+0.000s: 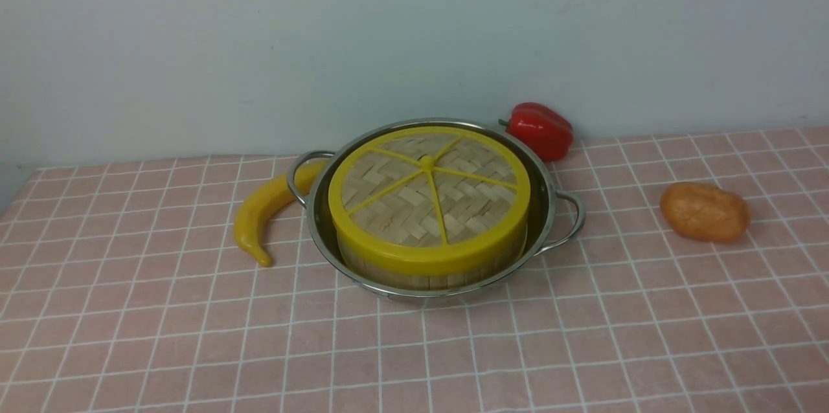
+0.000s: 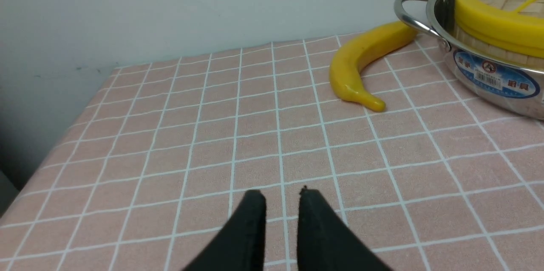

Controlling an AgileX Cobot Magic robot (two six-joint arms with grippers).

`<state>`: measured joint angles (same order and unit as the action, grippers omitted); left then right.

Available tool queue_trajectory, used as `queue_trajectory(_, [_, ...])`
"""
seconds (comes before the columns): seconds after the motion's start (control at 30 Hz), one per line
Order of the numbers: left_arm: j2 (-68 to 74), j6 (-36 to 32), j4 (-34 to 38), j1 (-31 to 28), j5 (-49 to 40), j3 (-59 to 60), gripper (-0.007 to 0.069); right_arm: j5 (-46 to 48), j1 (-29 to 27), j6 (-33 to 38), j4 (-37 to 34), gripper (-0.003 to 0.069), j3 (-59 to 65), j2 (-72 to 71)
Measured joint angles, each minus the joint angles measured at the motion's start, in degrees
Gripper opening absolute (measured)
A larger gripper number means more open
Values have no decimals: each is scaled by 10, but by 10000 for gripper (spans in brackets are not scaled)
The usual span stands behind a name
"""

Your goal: Place the steamer in the pot on the pink tablecloth, and put the lid on the steamer.

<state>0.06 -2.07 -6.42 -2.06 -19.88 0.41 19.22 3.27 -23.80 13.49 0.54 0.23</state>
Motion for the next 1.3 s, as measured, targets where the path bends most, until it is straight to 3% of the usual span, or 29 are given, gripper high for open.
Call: queue_trajectory(1.3, [0, 1, 0, 0, 0, 0, 176, 0, 0, 0, 0, 242, 0, 0])
